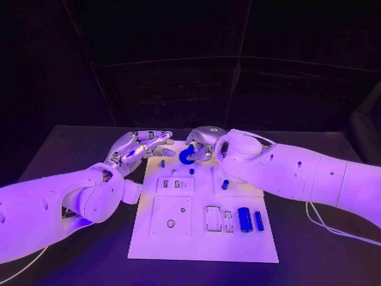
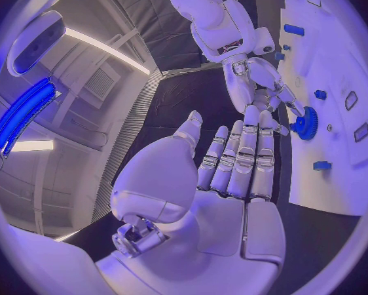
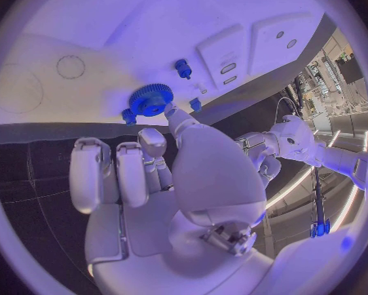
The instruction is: Assemble the parts on the task board
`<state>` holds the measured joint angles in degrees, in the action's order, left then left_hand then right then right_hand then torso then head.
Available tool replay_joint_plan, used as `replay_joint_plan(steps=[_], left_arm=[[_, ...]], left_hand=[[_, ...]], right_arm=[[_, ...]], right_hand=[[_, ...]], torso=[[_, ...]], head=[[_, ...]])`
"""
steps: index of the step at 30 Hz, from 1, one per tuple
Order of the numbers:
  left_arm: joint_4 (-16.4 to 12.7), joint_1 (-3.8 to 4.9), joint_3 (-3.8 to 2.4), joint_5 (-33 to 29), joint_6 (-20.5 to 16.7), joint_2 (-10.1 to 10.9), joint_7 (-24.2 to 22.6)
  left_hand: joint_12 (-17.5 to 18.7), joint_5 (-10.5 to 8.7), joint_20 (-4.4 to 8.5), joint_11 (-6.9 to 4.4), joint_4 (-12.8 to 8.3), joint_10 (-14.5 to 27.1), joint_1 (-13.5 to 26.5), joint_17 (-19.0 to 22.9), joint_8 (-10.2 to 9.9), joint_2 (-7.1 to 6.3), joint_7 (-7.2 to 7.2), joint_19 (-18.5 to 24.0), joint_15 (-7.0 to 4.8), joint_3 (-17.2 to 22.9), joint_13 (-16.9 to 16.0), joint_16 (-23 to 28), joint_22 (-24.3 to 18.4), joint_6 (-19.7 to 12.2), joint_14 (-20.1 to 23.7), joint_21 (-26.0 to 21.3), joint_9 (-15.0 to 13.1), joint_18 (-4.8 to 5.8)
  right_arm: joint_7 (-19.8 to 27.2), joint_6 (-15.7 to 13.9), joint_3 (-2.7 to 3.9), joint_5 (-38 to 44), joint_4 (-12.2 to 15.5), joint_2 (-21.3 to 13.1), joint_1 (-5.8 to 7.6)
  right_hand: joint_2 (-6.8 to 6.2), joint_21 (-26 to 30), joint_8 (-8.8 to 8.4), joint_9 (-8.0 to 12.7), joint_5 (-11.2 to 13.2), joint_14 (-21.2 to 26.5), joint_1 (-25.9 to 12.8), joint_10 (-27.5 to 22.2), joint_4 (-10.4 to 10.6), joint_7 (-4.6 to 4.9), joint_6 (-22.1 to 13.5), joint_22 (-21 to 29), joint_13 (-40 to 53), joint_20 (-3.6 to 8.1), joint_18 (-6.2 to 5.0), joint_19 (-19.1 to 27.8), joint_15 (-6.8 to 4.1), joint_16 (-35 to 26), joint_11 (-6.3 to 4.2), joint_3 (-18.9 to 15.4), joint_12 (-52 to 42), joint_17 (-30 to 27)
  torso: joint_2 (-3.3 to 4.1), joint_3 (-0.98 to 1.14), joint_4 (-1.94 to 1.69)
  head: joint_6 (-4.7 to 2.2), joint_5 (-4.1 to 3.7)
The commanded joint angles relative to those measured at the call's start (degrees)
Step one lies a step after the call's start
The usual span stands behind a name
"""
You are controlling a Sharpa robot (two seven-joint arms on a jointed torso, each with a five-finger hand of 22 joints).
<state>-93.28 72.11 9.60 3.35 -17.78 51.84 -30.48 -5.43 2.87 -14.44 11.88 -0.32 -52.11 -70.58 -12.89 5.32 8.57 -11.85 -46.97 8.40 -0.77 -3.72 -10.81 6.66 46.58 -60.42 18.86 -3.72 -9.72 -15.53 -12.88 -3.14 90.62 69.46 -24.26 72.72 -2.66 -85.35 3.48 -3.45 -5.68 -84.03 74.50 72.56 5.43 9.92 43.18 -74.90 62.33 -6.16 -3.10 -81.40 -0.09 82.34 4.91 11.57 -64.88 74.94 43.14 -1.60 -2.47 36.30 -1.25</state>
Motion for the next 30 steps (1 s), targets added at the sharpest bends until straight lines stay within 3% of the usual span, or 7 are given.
replay_joint_plan(steps=[1, 8, 11, 17, 23, 30], left_arm=[[-0.2, 0.11, -0.06, 0.0, 0.7, 0.1, 0.0], [-0.2, 0.11, -0.06, 0.0, 0.7, 0.4, 0.0], [-0.3, 0.12, -0.06, 0.0, 0.8, 0.6, -0.1], [-0.4, 0.12, -0.06, 0.0, 1.1, 0.9, 0.0], [-0.3, 0.11, -0.05, 0.0, 1.5, 0.8, 0.0], [0.0, 0.09, -0.04, 0.0, 2.1, 0.5, 0.2]], left_hand=[[0.1, 0.11, -0.42, -0.03, 0.1, 0.0, 0.0, 0.0, -0.3, 0.60, -3.20, 0.0, 0.16, 0.3, 0.0, 0.1, -0.1, 0.4, 0.1, -0.2, -0.1, -0.74], [0.1, 0.11, -0.42, -0.03, 0.1, 0.0, 0.0, 0.0, -0.3, 0.60, -3.20, 0.0, 0.16, 0.3, 0.0, 0.1, -0.1, 0.4, 0.1, -0.2, -0.1, -0.74], [0.1, 0.11, -0.43, -0.03, 0.1, 0.0, 0.0, -0.1, -0.2, 0.60, -3.20, 0.0, 0.17, 0.3, 0.0, 0.2, -0.1, 0.6, 0.2, -0.2, -0.1, -0.74], [-0.2, 0.11, -0.44, -0.16, 0.0, -0.4, 0.0, -0.2, 0.0, 0.62, -3.04, 0.0, 0.12, 0.3, -0.1, 0.4, -0.2, 1.3, 0.1, -0.3, -0.2, -0.76], [-0.7, 0.11, -0.34, -0.47, -0.2, -1.5, -0.1, -0.5, 0.3, 0.67, -2.73, -0.2, -0.07, 0.3, -0.1, 0.7, -0.4, 2.1, -0.2, -0.4, -0.2, -0.82], [-1.9, 0.11, 0.06, -1.10, -0.3, -4.0, 0.0, -1.3, 0.6, 0.78, -2.24, -1.0, -0.61, 0.3, -0.4, 0.5, -0.5, 3.2, -1.5, -0.2, -0.2, -0.88]], right_arm=[[-0.1, -0.3, 0.01, 0.4, 0.6, -0.6, 0.11], [2.1, -5.0, -0.02, -2.3, 5.7, -6.6, 0.09], [4.3, -6.5, -0.02, -5.6, 8.6, -10.9, 0.09], [10.7, -7.4, -0.04, -13.1, 13.3, -20.3, 0.10], [14.5, -6.9, -0.06, -16.0, 14.2, -25.5, 0.09], [16.4, -5.9, -0.09, -17.1, 12.0, -27.2, -0.01]], right_hand=[[-0.40, 0.1, -0.25, 0.0, 0.3, -3.1, -0.3, -0.5, 0.1, 0.11, -0.2, -1.6, -0.1, -0.47, 0.26, -0.1, 0.44, -0.2, -0.08, -0.4, 0.3, 0.9], [-0.12, 0.1, 0.60, -0.6, -0.8, -3.1, -0.6, 0.3, 0.5, 0.06, 4.7, -1.8, 0.8, -0.56, 0.28, -0.2, 0.47, -0.2, -0.12, -0.8, -0.6, 0.9], [-0.17, 0.0, 0.79, -0.7, -1.0, -3.1, -0.5, 0.5, 0.4, -0.01, 5.4, -1.8, 1.0, -0.55, 0.28, -0.2, 0.43, -0.2, -0.16, -0.8, -0.8, 0.9], [-0.55, 0.0, 0.72, -0.7, -1.5, -3.1, 0.8, 0.7, -0.4, -0.18, 5.6, -2.1, 1.3, -0.46, 0.33, -0.3, 0.30, -0.1, -0.34, -0.8, -1.1, 1.1], [-1.14, -0.2, 0.64, -0.7, -2.4, -3.2, 1.5, 0.7, -1.0, -0.33, 5.8, -2.5, 1.4, -0.36, 0.42, -0.6, 0.20, 0.1, -0.47, -0.9, -1.2, 1.5], [-1.46, -0.2, 0.60, -0.6, -2.8, -3.2, 1.8, 0.6, -1.3, -0.38, 5.8, -2.6, 1.3, -0.32, 0.43, -0.6, 0.15, 0.1, -0.52, -1.0, -1.1, 1.6]], torso=[[0.01, 0.04, 0.03], [-0.06, 0.04, 0.18], [-0.10, 0.00, 0.30], [-0.21, 0.13, 0.85], [-0.19, 0.37, 1.17], [-0.09, 0.34, 0.99]], head=[[0.00, -0.05], [-0.20, -0.10], [-0.37, -0.36], [-0.72, -0.57], [-1.16, -1.04], [-1.33, -2.46]])
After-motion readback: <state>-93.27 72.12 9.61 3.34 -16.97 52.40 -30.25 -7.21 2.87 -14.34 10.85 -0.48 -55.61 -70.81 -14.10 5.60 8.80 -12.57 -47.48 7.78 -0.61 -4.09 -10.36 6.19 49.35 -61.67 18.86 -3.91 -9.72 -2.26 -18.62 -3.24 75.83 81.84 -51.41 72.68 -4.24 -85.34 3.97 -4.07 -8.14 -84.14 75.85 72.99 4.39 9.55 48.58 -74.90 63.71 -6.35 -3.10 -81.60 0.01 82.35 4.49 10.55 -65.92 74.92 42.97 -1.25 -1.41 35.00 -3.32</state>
